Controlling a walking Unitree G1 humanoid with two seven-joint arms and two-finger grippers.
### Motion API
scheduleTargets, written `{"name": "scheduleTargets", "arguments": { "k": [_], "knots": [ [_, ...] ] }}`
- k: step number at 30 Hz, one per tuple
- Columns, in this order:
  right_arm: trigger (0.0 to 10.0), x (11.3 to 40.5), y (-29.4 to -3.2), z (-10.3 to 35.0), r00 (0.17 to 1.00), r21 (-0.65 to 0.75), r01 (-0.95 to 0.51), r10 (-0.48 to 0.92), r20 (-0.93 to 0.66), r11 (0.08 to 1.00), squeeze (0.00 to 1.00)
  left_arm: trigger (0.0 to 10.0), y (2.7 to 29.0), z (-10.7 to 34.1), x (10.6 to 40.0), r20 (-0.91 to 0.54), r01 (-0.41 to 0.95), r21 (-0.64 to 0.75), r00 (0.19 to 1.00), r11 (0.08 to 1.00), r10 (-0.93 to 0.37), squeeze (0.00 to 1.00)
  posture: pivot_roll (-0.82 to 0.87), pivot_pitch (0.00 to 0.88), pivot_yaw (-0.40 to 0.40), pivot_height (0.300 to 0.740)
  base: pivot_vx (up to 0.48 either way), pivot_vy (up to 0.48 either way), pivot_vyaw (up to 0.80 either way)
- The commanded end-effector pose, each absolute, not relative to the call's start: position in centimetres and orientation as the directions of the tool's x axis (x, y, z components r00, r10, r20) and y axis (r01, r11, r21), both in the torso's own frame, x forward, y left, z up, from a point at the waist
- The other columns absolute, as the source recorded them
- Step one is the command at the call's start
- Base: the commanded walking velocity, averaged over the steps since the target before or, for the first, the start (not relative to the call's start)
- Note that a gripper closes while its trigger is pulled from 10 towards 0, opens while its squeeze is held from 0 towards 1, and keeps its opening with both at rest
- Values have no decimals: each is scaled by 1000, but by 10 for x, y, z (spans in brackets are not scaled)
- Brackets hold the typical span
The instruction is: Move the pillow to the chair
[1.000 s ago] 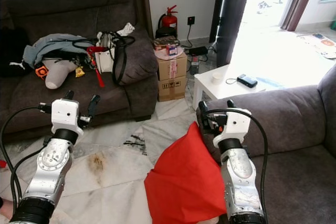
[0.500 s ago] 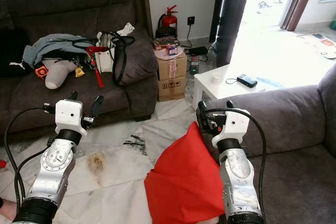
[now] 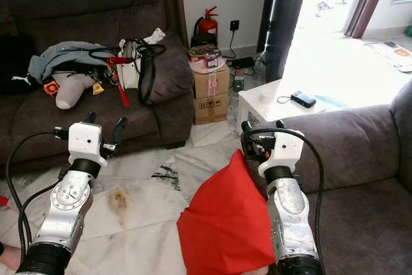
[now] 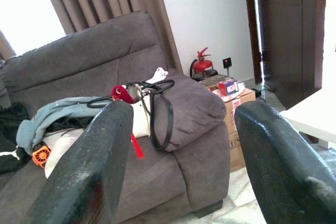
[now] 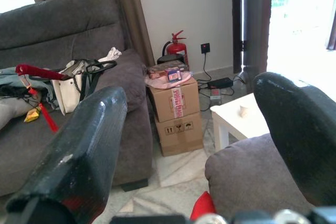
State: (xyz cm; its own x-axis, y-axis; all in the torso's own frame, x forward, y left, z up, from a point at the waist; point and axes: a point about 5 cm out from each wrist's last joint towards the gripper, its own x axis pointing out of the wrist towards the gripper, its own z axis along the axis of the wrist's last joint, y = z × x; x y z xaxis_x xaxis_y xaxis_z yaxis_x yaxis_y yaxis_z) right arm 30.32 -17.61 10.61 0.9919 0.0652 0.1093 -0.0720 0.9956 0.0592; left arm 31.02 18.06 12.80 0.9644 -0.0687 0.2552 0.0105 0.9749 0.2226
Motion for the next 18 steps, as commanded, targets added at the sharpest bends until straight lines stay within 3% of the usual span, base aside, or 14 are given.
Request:
{"name": "scheduleTargets", "arguments": {
  "k": [1, 18],
  "knots": [
    [10000, 305, -175, 106, 992, 58, -72, 66, 103, 996, 0, 10000, 180, 125, 310, 239, 20, 223, 968, 975, -75, 0, -48, 0, 57, 740, 0, 0, 0],
    [10000, 309, -170, 109, 990, 45, -97, 91, 107, 994, 0, 10000, 177, 125, 311, 240, 27, 220, 967, 975, -81, 0, -48, 0, 56, 740, 0, 0, 0]
  ]
}}
